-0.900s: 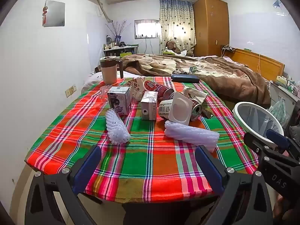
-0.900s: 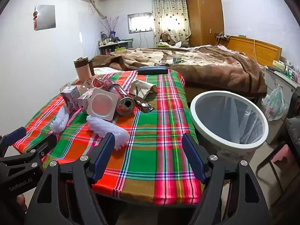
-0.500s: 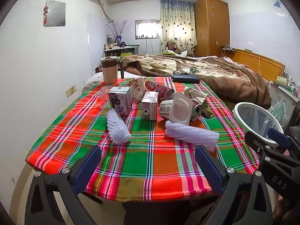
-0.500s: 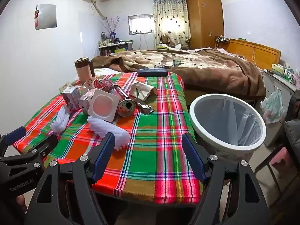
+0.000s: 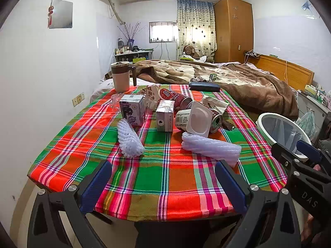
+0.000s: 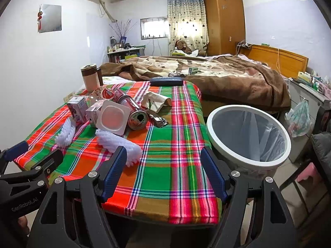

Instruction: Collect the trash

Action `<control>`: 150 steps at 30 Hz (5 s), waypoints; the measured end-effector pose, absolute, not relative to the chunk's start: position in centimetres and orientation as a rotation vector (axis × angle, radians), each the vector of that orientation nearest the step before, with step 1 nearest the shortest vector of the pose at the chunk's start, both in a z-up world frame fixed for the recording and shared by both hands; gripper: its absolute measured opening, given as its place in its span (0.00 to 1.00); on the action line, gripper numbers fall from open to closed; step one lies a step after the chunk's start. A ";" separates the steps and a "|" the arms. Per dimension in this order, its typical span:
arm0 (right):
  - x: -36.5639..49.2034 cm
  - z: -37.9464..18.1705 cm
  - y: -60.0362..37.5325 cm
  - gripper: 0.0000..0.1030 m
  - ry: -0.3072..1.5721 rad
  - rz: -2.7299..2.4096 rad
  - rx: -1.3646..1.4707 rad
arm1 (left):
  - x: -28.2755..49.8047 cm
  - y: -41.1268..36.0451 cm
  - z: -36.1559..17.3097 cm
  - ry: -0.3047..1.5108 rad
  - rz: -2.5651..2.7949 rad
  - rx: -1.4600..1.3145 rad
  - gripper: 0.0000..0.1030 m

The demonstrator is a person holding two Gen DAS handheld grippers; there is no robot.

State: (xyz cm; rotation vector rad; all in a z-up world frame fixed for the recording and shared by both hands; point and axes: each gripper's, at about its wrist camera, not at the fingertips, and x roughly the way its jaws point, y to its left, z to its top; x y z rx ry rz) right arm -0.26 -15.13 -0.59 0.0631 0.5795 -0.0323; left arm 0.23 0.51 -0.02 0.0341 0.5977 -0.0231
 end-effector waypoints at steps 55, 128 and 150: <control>-0.5 -0.2 -15.1 0.73 0.569 -0.037 0.058 | -0.2 0.5 0.5 0.595 -0.019 0.031 0.98; 8.6 -5.1 -10.3 0.23 0.789 0.353 0.032 | 15.8 8.4 -5.8 0.920 0.010 -0.110 0.32; 6.5 -2.1 -12.4 0.20 0.680 0.374 0.120 | 10.0 5.0 0.0 0.764 -0.100 -0.051 0.28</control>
